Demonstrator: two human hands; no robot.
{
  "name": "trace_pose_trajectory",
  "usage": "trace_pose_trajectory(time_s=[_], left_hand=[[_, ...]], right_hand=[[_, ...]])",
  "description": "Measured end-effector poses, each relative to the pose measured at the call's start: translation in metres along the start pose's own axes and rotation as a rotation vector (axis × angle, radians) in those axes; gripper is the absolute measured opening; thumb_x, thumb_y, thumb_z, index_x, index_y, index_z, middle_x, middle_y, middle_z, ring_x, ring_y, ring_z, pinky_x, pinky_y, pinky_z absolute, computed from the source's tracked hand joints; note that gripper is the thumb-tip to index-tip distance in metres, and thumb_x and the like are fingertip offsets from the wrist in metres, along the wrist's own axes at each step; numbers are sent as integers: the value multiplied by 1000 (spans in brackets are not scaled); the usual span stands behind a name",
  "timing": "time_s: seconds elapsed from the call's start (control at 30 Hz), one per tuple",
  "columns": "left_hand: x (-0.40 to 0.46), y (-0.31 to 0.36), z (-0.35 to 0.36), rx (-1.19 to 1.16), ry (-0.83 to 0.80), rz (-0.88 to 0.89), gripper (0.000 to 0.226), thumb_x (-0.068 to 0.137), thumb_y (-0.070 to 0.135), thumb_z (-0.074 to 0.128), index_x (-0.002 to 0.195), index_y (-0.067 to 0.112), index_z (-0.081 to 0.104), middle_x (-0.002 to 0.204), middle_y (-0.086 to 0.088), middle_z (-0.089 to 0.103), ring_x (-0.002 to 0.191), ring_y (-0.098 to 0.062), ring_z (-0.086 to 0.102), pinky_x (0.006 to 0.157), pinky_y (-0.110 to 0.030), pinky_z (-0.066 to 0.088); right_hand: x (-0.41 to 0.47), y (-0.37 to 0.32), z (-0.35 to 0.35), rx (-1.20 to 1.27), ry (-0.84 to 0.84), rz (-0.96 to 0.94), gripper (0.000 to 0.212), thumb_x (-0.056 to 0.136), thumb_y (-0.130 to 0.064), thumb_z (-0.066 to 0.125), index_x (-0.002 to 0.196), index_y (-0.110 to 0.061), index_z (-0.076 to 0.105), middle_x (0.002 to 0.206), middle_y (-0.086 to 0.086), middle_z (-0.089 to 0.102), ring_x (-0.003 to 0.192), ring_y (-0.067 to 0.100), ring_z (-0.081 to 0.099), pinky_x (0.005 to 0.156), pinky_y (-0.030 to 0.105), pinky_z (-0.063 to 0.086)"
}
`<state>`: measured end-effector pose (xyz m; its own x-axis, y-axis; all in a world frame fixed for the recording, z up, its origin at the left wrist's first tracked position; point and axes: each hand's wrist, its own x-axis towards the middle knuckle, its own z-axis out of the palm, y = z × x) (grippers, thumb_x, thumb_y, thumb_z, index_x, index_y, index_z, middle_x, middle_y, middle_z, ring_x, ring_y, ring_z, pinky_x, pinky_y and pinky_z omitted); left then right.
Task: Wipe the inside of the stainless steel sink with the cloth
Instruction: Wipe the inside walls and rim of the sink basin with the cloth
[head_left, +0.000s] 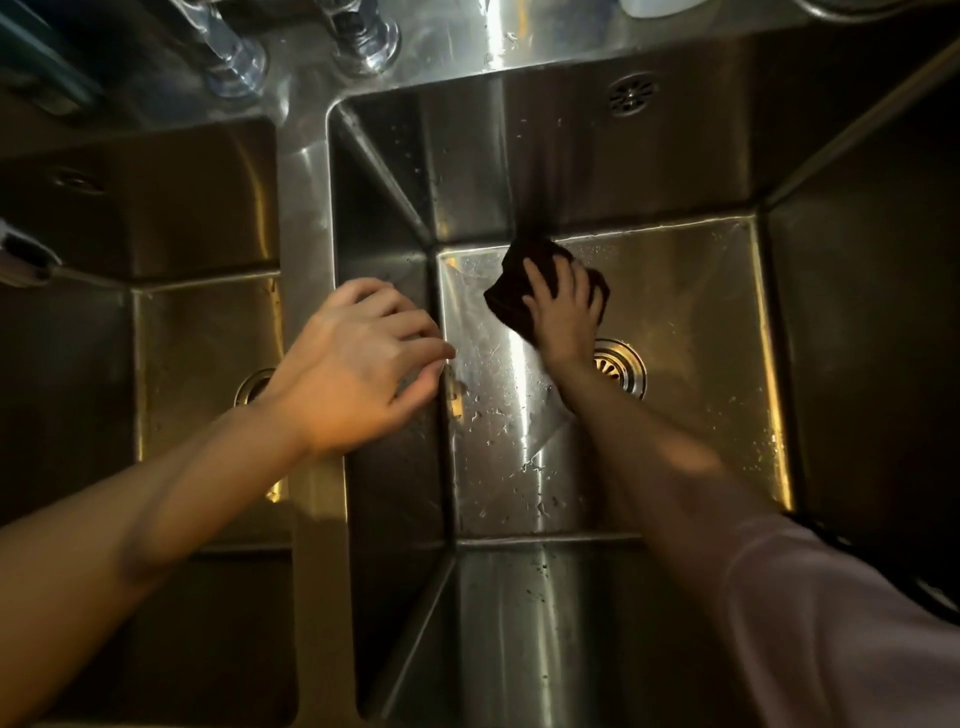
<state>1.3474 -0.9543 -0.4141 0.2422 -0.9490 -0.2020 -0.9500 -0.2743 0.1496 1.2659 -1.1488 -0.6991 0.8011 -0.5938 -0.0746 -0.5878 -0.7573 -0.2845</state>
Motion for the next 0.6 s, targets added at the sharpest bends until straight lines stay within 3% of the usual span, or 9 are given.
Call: trace_pose_trajectory(time_s=[0.1,0.27,0.47,0.6], left_hand=[[2,0,0,2,-19,3,43,96,38,34,108,24,72,102,4,70,100,-20,61,100,-40,32],[1,-1,0,15,-22,-3,42,96,38,34,109,24,72,102,3,70,102,-19,61,102,-40,31],[1,-2,1,15,-10,12,42,96,36,35,106,21,72,100,1,71,99,-20,62,100,-40,32],[1,-1,-1,23,-18,6,40,96,36,36,107,24,72,101,3,70,100,-19,61,101,-41,33]], right_hand=[[14,22,-12,15,67,38,46,97,-42,42,142,-36,39,147,8,41,136,29,35,106,50,30],[-34,-9,9,77,109,303,48,95,-42,47,142,-34,39,148,9,39,137,31,34,106,55,28],[16,37,-12,2,52,55,47,95,-43,45,141,-36,41,147,8,41,136,30,36,107,51,29],[-17,30,-6,12,119,155,45,96,-40,39,141,-34,40,147,10,41,136,31,36,106,53,31]])
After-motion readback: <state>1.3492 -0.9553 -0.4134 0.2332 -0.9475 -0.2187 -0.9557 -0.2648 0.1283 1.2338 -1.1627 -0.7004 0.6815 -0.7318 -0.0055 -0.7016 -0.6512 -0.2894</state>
